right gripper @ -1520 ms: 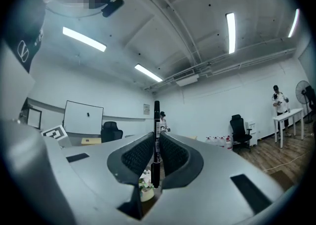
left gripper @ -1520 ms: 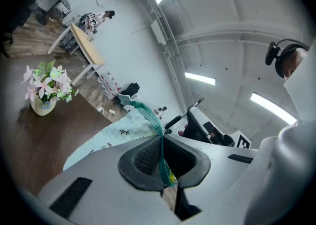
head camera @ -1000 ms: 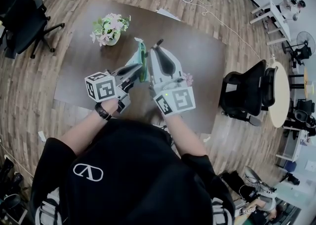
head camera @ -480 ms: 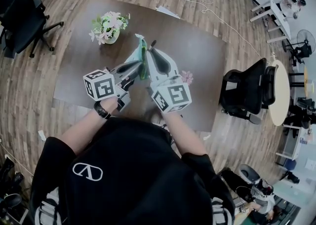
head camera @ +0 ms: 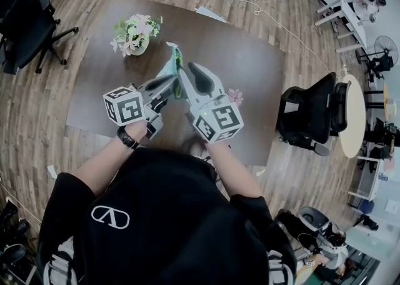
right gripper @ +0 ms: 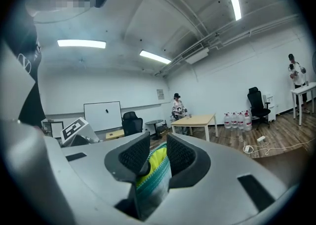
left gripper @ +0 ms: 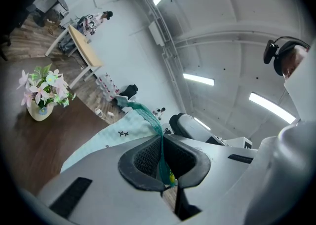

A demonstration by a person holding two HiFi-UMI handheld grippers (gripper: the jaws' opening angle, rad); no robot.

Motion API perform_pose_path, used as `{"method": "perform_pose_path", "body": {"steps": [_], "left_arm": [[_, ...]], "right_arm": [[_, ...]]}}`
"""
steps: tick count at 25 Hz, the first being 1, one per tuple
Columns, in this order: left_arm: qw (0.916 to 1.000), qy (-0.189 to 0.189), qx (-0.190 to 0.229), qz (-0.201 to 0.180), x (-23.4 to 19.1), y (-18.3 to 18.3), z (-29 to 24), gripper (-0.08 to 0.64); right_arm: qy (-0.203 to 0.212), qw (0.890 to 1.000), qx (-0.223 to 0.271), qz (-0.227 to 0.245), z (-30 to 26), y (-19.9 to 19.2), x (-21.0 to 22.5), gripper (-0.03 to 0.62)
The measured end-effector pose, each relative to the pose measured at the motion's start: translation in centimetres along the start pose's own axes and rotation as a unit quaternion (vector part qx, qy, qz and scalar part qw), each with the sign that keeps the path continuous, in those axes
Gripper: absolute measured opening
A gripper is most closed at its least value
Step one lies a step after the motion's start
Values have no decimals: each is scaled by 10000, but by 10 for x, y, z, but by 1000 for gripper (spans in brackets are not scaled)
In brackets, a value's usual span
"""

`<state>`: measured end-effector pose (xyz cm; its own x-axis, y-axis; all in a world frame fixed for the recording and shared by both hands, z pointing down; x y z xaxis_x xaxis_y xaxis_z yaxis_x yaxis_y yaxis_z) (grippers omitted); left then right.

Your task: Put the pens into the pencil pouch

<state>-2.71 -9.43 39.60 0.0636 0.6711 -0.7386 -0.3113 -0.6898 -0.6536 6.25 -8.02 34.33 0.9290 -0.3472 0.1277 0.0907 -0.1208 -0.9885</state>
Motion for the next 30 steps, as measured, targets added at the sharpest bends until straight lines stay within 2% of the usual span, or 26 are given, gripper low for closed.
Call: {"method": "perform_pose_path", "body": {"steps": [7, 12, 16, 21, 24, 30], "left_arm": [[9996, 191, -71, -170, -10, -2, 8, 12], [9971, 704, -169, -217, -52, -12, 37, 12], [9923, 1085, -402, -437, -89, -30, 59, 12], [9821, 1500, -884, -722, -137, -67, 72, 12], [9766, 1709, -1129, -653, -163, -95, 70, 12], [9719, 1660, -1612, -436, -192, -149, 42, 12]], "right_arm": [[-420, 9986, 313, 16, 16, 13, 16, 87], [-758, 9968, 254, -47, 27, 1, 35, 86], [-956, 9953, 108, -142, 42, -11, 44, 81], [-1176, 9924, -145, -330, 67, -32, 50, 81], [-1332, 9897, -275, -444, 80, -44, 56, 80], [-1631, 9842, -443, -524, 101, -59, 71, 77]]}}
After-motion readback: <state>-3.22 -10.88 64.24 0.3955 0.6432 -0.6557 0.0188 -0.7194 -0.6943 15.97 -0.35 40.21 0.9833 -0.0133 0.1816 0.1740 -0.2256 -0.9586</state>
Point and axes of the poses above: the fingertips, and each gripper's own axes: z backward along the fingers, x to its right, y out of its top, the point moved 5 cm from there along z, backward along the fingers, and after that the axes turned 12 degrees about -y, right-handed, at the moved point
